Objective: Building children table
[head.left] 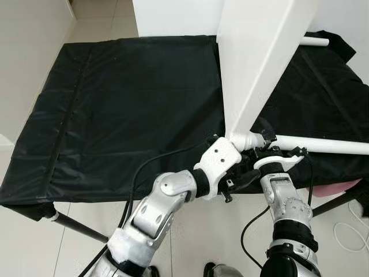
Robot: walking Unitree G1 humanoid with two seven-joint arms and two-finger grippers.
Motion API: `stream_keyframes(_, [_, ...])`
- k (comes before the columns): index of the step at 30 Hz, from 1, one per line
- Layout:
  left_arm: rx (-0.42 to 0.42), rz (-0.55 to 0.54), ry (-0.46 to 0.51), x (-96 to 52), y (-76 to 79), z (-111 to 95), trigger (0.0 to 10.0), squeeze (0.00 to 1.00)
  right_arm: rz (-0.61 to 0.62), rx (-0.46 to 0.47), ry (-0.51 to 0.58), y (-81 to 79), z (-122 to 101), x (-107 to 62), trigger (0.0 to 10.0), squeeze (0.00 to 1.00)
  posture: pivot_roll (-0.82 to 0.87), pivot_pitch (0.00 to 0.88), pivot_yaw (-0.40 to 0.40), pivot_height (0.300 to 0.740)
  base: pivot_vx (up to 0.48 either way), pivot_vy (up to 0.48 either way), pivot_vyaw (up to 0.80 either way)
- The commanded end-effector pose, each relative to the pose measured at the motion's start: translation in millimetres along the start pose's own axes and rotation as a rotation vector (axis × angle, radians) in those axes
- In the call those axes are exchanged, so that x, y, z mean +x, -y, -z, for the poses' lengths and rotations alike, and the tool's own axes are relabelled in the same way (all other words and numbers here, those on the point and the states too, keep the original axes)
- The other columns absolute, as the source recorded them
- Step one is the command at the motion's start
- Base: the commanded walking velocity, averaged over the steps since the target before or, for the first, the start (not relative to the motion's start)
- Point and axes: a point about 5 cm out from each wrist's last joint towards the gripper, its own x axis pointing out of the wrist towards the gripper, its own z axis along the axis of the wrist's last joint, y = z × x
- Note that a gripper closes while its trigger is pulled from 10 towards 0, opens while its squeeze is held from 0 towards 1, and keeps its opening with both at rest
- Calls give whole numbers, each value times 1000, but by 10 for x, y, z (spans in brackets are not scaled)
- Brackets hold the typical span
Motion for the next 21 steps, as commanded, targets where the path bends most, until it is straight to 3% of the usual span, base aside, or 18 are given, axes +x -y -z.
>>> stream_keyframes(1, [12,36,-12,49,22,19,10000,0,181,56,-25,340,127,-181,10000,0,-26,149,81,740,0,0,0])
stream_keyframes(3, [23,3,-13,136,-65,4,10000,0,181,61,-27,342,149,-193,10000,0,-34,154,90,740,0,0,0])
stream_keyframes(4, [46,-31,-8,212,-179,-30,10000,0,179,65,-30,343,174,-211,10000,0,-38,154,91,740,0,0,0])
stream_keyframes(6, [46,-31,-8,212,-179,-30,10000,0,179,65,-30,343,174,-211,10000,0,-38,154,91,740,0,0,0])
stream_keyframes(8, [92,-78,5,295,-403,-139,10000,0,180,67,-35,351,207,-245,10000,0,-43,160,95,740,0,0,0])
stream_keyframes(12, [105,-88,10,305,-469,-181,10000,0,181,67,-36,353,212,-254,10000,0,-43,160,95,740,0,0,0])
stream_keyframes(15, [153,-133,37,360,-693,-371,10000,0,187,61,-36,369,197,-298,10000,0,-52,166,101,740,0,0,0])
stream_keyframes(21, [178,-119,59,457,-726,-466,10000,0,186,60,-30,356,195,-329,10000,0,-62,172,107,740,0,0,0])
